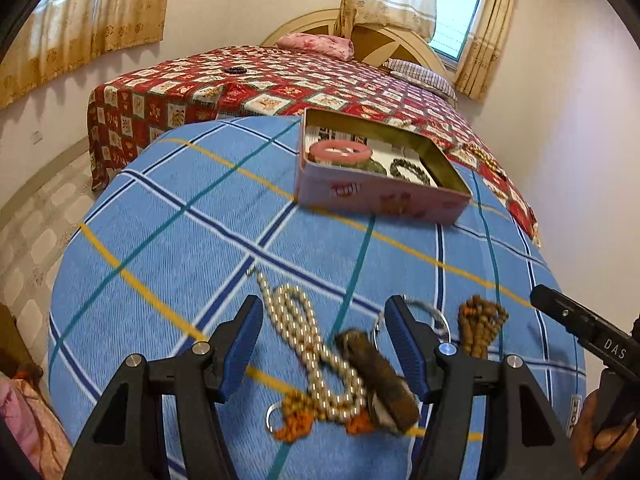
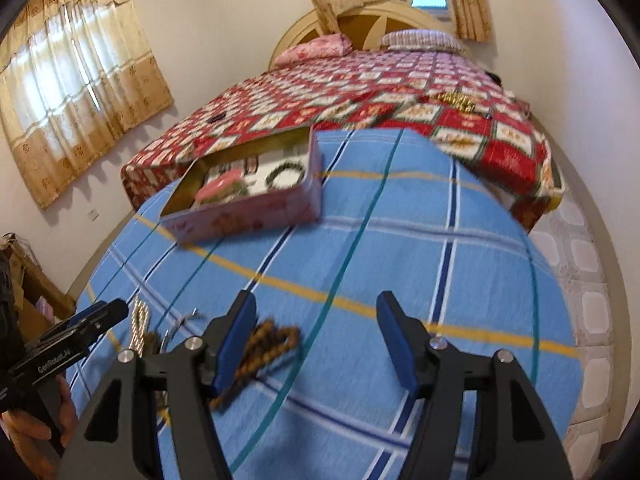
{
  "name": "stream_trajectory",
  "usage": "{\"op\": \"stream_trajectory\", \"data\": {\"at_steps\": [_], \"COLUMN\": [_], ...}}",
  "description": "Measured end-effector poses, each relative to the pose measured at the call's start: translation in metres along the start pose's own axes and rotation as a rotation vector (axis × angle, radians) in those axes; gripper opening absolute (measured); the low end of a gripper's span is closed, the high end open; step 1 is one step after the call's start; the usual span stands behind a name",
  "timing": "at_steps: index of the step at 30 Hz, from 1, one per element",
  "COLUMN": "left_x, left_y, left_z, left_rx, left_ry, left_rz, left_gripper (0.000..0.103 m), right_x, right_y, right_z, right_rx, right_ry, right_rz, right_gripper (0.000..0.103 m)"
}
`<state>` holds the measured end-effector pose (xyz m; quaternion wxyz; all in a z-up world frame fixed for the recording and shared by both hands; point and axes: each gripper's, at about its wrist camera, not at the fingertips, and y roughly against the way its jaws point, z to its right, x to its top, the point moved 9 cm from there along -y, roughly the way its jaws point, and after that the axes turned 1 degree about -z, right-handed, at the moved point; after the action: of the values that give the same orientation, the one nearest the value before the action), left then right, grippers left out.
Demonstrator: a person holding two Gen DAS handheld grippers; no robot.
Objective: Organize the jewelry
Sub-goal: 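Withdraw both tools from the tin box back toward the jewelry, then grasp the brown wooden bead strand with the right tool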
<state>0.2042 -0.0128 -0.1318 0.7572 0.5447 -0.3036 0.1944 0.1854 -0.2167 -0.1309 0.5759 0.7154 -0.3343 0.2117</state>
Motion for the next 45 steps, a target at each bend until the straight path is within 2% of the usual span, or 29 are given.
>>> {"op": "stream_trajectory", "data": {"at_steps": [8,15,19,21,24,27,30,32,34,37,40,45], "left_x": [-0.012,-0.011,-0.012,-0.012,-0.012,-0.012,-0.013,-0.014,-0.013,-0.011,-0.008,-0.011], "left_y": [0.007,0.013,0.012,0.012,0.012,0.012,0.011,0.011,0.011,0.007,0.001,-0.026], "left_z": [-0.007,-0.024,-0.031,-0.033,-0.03,-0.02,-0.009,-0.003,0.009,0.029,0.054,0.074], "left_rx": [0.017,0.065,0.071,0.071,0.053,0.033,0.025,0.01,-0.028,-0.104,-0.172,-0.17], "left_ry": [-0.003,0.003,0.023,0.026,0.027,-0.001,-0.038,-0.059,-0.082,-0.119,-0.18,-0.263], "left_rz": [0.002,0.024,0.018,0.017,0.014,0.012,0.011,0.007,0.003,-0.018,-0.038,-0.122], "left_gripper": [0.064,0.064,0.064,0.064,0.064,0.064,0.064,0.064,0.064,0.064,0.064,0.064], "right_x": [-0.027,-0.034,-0.039,-0.04,-0.041,-0.042,-0.041,-0.039,-0.034,-0.028,-0.024,-0.025], "right_y": [-0.007,-0.022,-0.038,-0.04,-0.042,-0.04,-0.039,-0.039,-0.036,-0.028,-0.024,-0.025], "right_z": [-0.027,-0.043,-0.052,-0.054,-0.055,-0.053,-0.049,-0.044,-0.036,-0.028,-0.023,-0.015], "right_rx": [0.071,0.117,0.092,0.072,0.051,0.024,0.045,0.015,-0.024,-0.038,-0.071,-0.06], "right_ry": [0.012,-0.007,0.026,0.048,0.09,0.142,0.141,0.147,0.147,0.135,0.153,0.122], "right_rz": [-0.079,-0.138,-0.189,-0.185,-0.186,-0.178,-0.181,-0.169,-0.147,-0.119,-0.104,-0.111], "right_gripper": [0.066,0.066,0.066,0.066,0.066,0.047,0.042,0.041,0.039,0.029,0.028,0.028]}}
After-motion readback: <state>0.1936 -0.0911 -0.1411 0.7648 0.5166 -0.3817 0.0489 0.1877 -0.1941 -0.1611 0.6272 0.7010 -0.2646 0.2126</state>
